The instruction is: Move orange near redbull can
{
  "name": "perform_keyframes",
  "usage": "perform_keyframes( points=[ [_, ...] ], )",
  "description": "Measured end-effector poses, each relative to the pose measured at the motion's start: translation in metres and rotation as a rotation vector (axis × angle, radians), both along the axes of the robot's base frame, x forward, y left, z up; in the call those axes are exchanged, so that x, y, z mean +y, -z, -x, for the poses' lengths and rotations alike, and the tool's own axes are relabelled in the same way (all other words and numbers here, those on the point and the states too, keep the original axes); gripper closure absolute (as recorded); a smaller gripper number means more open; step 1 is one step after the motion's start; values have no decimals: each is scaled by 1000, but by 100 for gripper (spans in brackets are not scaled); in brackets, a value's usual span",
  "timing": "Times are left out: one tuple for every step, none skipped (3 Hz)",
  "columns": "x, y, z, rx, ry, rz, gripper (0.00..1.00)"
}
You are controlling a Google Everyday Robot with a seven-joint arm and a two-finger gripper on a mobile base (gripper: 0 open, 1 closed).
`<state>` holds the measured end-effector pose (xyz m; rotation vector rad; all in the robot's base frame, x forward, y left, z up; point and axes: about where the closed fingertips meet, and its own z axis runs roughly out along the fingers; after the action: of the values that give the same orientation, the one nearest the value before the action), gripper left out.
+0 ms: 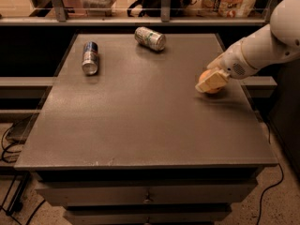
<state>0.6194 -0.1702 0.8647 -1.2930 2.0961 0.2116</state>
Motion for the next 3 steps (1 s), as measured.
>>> perform_keyframes(
  points=[
    [3,4,-1,15,-4,-9,64],
    [10,-15,-5,-21,-29,-1,88],
    [26,-60,-13,-127,-80,-9,100]
  ],
)
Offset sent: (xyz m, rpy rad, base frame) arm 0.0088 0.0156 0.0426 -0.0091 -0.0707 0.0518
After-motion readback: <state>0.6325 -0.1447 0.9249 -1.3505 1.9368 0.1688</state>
